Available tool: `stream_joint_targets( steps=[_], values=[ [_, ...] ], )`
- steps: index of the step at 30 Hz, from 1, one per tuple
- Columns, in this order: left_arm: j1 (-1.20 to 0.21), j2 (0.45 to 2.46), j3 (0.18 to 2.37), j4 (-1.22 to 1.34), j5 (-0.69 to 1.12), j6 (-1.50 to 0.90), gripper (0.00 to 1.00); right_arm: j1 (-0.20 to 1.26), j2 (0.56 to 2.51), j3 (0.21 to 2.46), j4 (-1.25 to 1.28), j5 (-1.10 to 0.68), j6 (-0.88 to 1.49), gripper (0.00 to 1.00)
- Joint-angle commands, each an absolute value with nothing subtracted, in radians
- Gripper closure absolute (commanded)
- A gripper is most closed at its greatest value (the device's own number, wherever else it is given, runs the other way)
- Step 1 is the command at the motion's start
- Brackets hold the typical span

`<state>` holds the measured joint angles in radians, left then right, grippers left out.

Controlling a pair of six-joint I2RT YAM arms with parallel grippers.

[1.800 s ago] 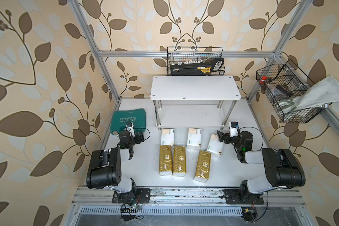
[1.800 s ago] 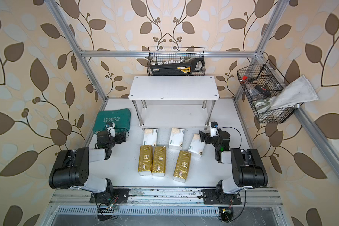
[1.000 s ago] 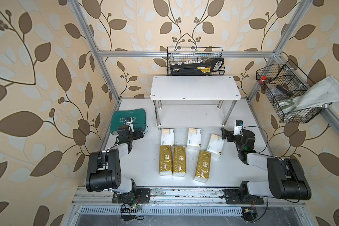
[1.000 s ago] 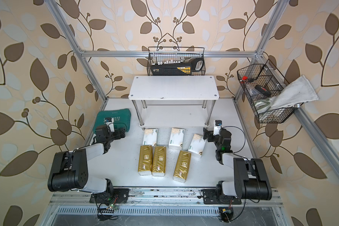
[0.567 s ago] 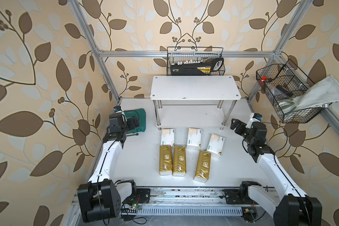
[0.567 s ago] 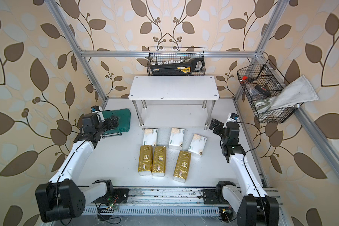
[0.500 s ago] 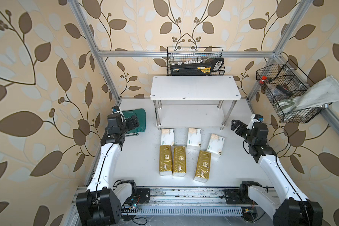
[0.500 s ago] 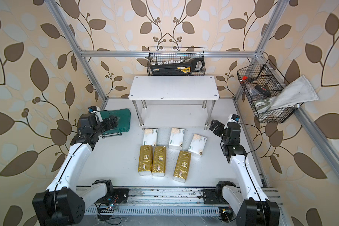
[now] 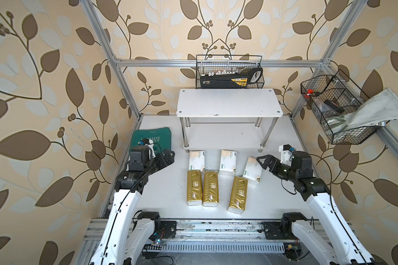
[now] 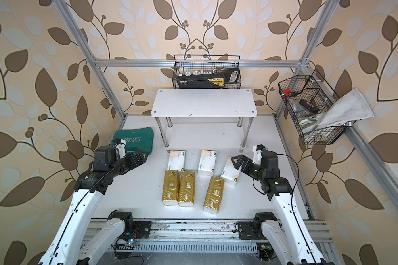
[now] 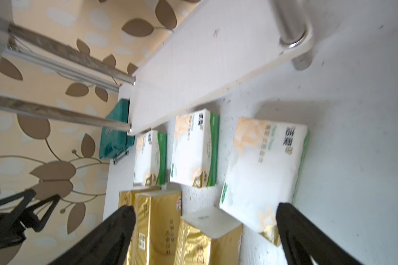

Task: Place the tissue boxes on the shelf by color
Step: Pick up the box of tissues from the center of the board.

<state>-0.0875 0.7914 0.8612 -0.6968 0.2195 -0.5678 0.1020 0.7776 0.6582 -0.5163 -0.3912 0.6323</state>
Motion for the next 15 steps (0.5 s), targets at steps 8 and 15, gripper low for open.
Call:
stream_joint_targets(
  steps=[8, 15],
  values=[
    [-0.185, 0.711, 0.796, -0.811, 0.247, -0.621, 0.01, 0.740, 0.837, 0.794, -0.882, -0.035, 0.853, 0.01],
    [-0.276, 0.759, 0.840, -0.805, 0.246, -0.664, 0.01, 1.093, 1.100, 0.929, -1.004, 0.214, 1.043, 0.01]
  ],
)
